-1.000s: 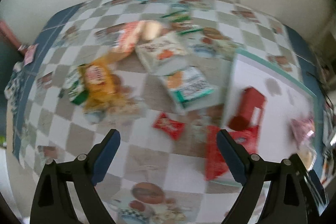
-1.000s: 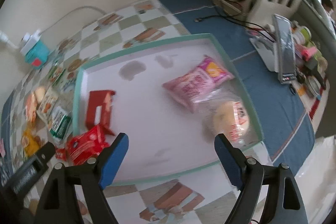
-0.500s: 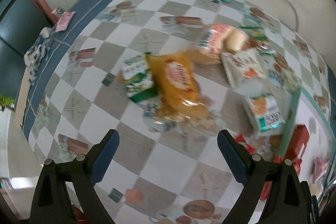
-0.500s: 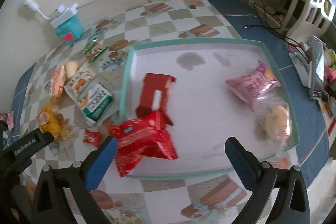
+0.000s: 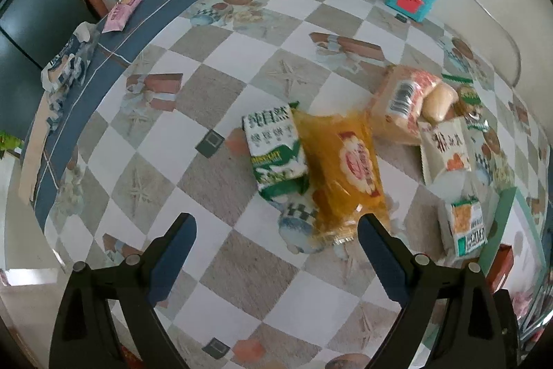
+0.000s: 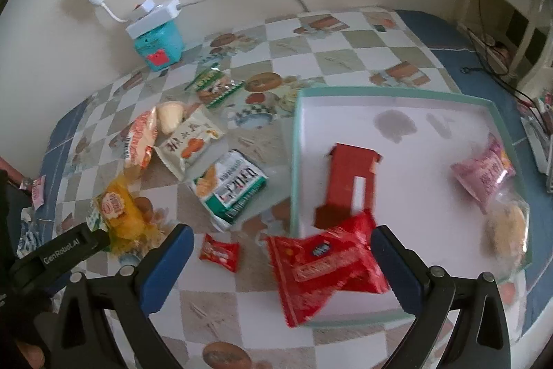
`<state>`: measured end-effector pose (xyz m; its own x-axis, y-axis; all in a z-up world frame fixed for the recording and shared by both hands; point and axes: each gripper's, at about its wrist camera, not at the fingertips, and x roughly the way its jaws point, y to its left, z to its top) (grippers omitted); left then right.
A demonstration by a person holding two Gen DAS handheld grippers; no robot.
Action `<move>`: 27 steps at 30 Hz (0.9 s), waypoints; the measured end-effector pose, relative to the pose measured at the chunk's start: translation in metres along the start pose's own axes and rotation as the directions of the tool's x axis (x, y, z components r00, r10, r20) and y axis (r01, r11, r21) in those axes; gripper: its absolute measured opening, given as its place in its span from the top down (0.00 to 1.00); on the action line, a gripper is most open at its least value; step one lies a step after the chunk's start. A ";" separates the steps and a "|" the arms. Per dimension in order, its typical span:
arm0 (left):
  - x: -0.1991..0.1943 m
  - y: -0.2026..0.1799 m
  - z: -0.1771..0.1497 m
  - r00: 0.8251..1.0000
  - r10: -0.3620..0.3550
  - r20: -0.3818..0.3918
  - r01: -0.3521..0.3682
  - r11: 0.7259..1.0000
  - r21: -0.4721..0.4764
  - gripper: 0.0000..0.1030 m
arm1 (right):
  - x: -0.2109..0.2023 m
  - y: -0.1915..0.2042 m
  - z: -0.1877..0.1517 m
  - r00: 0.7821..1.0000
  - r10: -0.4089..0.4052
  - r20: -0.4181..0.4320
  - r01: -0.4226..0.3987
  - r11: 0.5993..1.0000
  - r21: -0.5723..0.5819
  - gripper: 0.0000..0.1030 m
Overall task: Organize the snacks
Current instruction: 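Move both tools back toward the remaining snacks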
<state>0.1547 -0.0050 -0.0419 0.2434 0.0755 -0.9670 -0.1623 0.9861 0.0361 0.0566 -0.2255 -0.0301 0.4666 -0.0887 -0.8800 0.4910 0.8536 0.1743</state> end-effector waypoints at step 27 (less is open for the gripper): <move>0.022 0.032 0.042 0.992 -0.118 -0.047 0.111 0.987 -0.118 0.08 | 0.043 0.026 0.033 0.996 0.039 -0.075 -0.045 0.997 -0.068 0.00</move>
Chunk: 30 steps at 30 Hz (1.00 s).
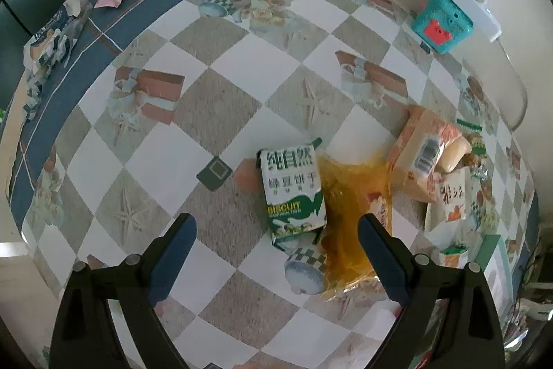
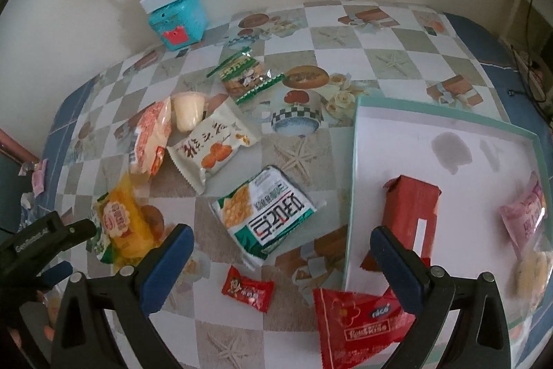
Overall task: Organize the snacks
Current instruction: 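Move both tools back toward the remaining snacks, then grasp the yellow bag with left tool while right tool grasps green noodle pack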
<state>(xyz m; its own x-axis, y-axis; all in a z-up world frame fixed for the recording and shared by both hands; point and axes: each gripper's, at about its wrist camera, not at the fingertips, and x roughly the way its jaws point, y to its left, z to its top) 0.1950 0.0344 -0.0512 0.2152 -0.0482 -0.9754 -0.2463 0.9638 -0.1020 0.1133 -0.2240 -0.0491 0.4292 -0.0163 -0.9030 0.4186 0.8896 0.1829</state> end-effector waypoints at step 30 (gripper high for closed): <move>0.004 -0.072 -0.017 0.999 -0.036 -0.012 0.038 0.971 0.237 0.28 | 0.036 0.031 0.003 0.997 0.068 -0.045 -0.074 0.987 -0.141 0.13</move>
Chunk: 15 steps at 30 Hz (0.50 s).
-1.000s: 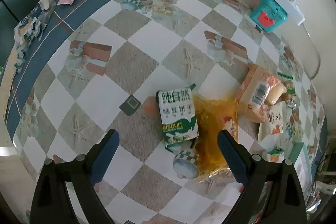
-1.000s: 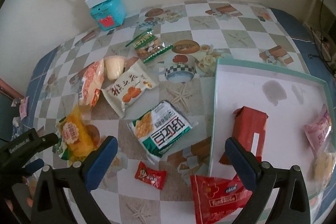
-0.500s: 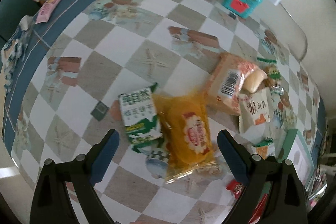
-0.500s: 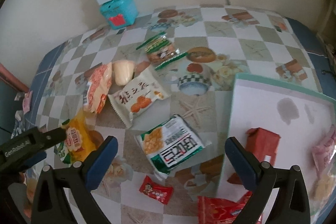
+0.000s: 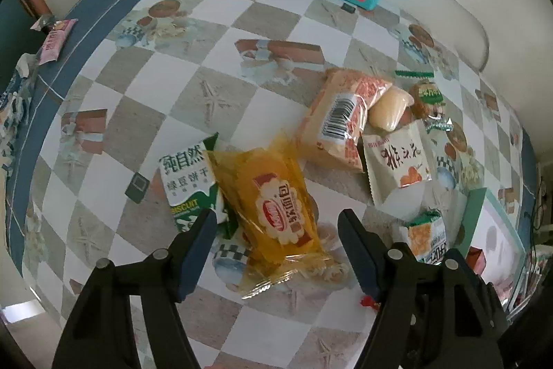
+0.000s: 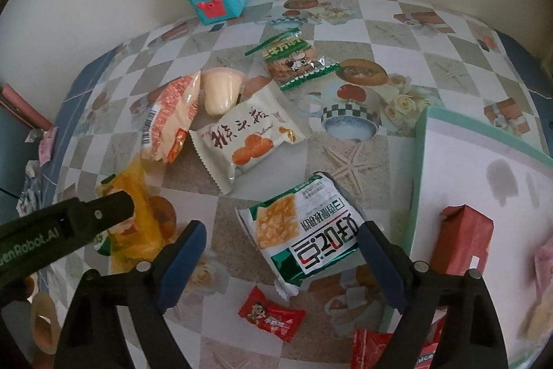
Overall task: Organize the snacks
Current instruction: 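Grasp the yellow bag with left tool while right tool grasps green noodle pack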
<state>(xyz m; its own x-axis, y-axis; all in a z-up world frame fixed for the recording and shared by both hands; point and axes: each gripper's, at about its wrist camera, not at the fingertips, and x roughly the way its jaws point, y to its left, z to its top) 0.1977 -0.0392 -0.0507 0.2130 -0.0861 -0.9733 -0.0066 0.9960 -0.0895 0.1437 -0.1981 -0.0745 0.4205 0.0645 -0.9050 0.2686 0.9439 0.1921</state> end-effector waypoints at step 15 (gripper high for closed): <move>0.018 -0.003 -0.005 0.999 0.032 0.000 -0.032 0.999 -0.004 0.40 | 0.008 0.001 -0.002 0.999 -0.046 0.009 0.046 0.998 -0.039 0.20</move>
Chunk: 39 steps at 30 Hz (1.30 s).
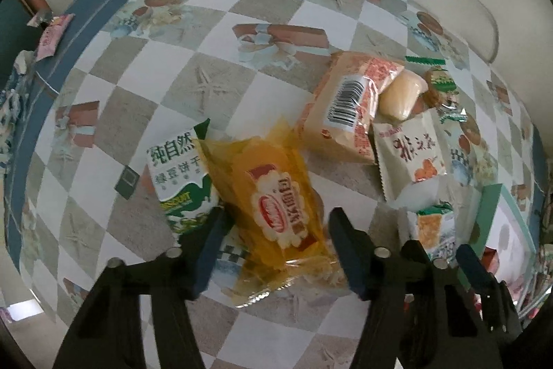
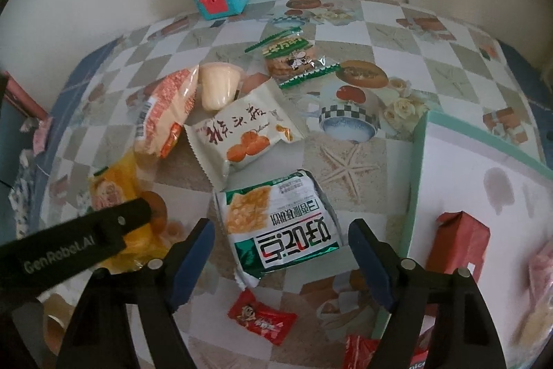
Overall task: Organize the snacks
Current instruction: 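Grasp the yellow bag with left tool while right tool grasps green noodle pack, then lift both held packs and carry them over the white tray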
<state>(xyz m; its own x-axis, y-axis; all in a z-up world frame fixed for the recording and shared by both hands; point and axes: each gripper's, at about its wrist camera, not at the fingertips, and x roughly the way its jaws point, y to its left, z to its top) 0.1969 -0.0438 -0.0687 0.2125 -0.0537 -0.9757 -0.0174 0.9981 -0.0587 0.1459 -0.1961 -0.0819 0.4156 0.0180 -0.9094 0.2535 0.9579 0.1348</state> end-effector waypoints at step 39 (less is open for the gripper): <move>-0.075 -0.021 -0.013 0.981 -0.079 0.177 0.067 0.995 0.070 0.57 | -0.084 -0.054 0.016 0.993 -0.016 0.121 -0.007 0.981 0.192 0.38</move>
<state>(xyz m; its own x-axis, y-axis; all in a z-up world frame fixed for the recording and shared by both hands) 0.1683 -0.0607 0.0024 0.3826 -0.1261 -0.9153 0.0652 0.9919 -0.1094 0.1114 -0.2542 -0.0067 0.5140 -0.0324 -0.8572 0.4134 0.8849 0.2144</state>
